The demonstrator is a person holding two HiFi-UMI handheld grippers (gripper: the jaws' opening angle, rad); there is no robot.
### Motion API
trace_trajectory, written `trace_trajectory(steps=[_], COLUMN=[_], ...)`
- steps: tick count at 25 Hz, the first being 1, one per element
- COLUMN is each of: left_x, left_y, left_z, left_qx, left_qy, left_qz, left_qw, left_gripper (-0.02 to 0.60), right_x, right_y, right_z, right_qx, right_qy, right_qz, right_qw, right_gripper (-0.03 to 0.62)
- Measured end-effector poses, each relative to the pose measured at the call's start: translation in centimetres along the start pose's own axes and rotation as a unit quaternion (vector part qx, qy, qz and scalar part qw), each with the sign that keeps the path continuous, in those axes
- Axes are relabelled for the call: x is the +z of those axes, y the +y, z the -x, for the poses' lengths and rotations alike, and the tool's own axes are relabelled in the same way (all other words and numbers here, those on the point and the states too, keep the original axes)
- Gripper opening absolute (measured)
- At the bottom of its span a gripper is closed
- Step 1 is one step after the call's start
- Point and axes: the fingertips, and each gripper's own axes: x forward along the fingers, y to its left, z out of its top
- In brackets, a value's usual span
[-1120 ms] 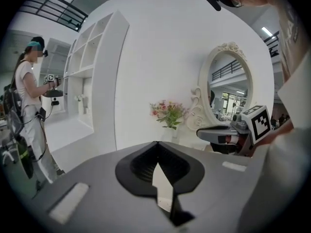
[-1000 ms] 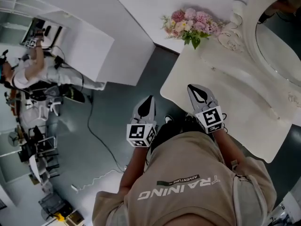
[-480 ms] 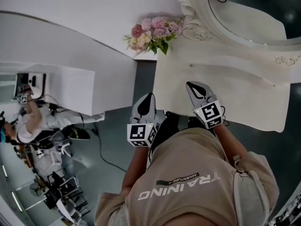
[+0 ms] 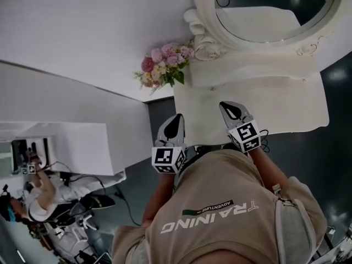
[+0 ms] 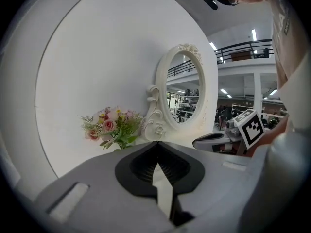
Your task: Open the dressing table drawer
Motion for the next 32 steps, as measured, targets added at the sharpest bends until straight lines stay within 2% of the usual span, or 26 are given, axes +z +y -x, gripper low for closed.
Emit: trace_trajectory(steps=[7, 16, 21, 25, 32], left_x=[0.0, -0.4, -0.6, -1.3, -3.2], left_y=[2.7, 3.5, 4.0, 4.3, 3.2], left_z=[-0.7, -1.0, -1.7, -2.3, -3.9], left_qx=[-0.070, -0.110, -0.097, -0.076, -0.047], left_qy=[-0.008, -0.005, 0.000, 0.014, 0.035], left_qz=[-0.018, -0.011, 0.001, 0.017, 0.032], left_qw=[0.9973, 0.9939, 0.9953, 0.9969, 0.9977], left_gripper=[0.018, 0.018, 0.018, 0.018, 0.018], right_x=[0.3, -3.1, -5.3, -7.4, -10.8], right_y=[0.9, -1.3, -3.1, -4.8, -6.2], right_z=[-1.0, -3.5, -5.8, -7.8, -11.0], right_qx=[-0.073, -0.169, -0.173, -0.165, -0.130], right_qy=[-0.008, 0.014, 0.046, 0.075, 0.100], right_qz=[-0.025, -0.056, -0.051, -0.068, -0.072], right_qw=[0.997, 0.984, 0.983, 0.981, 0.984], right_gripper=[0.002, 0.003, 0.003, 0.003, 0.003])
